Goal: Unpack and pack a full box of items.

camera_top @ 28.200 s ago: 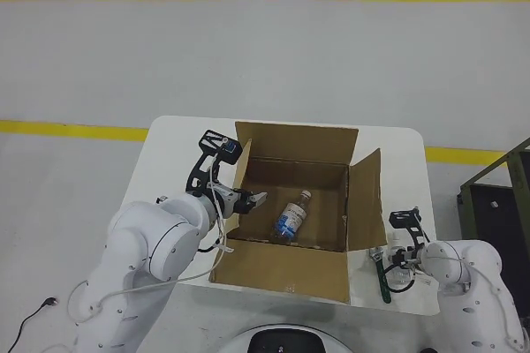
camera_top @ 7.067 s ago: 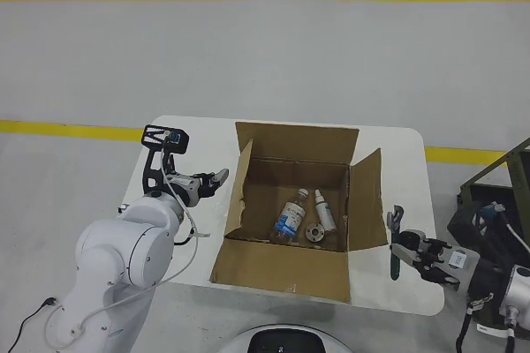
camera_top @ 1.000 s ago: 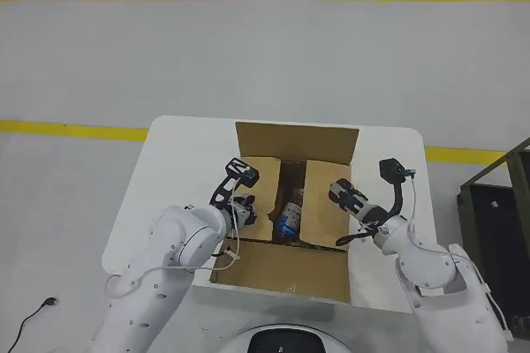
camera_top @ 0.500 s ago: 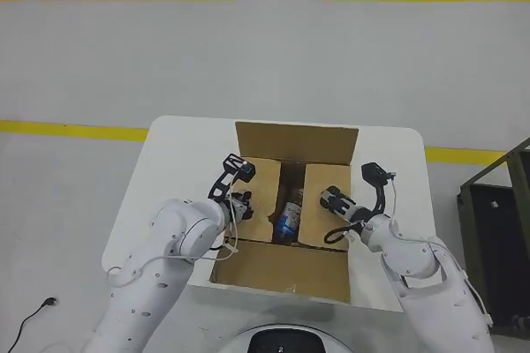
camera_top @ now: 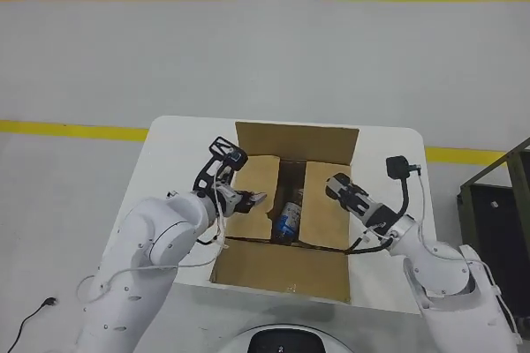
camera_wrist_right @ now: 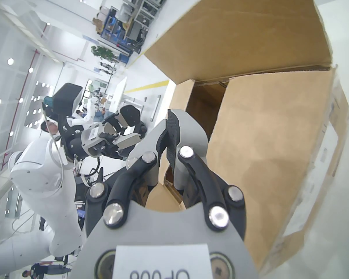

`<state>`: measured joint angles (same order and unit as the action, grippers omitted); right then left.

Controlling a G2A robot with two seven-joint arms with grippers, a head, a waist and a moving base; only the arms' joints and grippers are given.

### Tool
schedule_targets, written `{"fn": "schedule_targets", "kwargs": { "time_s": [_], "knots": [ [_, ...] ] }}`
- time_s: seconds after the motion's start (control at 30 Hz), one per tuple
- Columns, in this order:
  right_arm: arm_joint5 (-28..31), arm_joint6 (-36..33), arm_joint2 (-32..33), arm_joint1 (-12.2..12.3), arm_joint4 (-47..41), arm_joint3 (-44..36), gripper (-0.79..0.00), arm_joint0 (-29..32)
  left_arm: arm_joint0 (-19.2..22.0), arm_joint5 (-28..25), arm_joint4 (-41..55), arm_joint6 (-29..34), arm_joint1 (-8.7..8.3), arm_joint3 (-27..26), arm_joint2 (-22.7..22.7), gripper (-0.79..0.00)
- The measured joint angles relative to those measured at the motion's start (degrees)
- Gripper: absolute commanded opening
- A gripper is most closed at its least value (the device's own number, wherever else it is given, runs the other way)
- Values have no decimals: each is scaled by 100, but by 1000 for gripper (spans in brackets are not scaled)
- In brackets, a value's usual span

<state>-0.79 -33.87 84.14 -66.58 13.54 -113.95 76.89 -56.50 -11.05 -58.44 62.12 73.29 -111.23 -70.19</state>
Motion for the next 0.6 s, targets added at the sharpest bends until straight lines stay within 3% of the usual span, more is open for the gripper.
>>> {"fn": "schedule_targets", "kwargs": {
  "time_s": [0.13, 0.3, 0.6],
  "knots": [
    [657, -127, 342, 43, -311, -68, -785, 290, -292, -648, 322, -25, -85, -438, -403, 0],
    [1255, -234, 628, 78, -680, 97, -785, 489, -284, -593, 305, -22, -83, -415, -379, 0],
    [1228, -307, 653, 89, -734, 224, -785, 488, -284, -596, 306, -22, -83, -416, -381, 0]
  ]
}}
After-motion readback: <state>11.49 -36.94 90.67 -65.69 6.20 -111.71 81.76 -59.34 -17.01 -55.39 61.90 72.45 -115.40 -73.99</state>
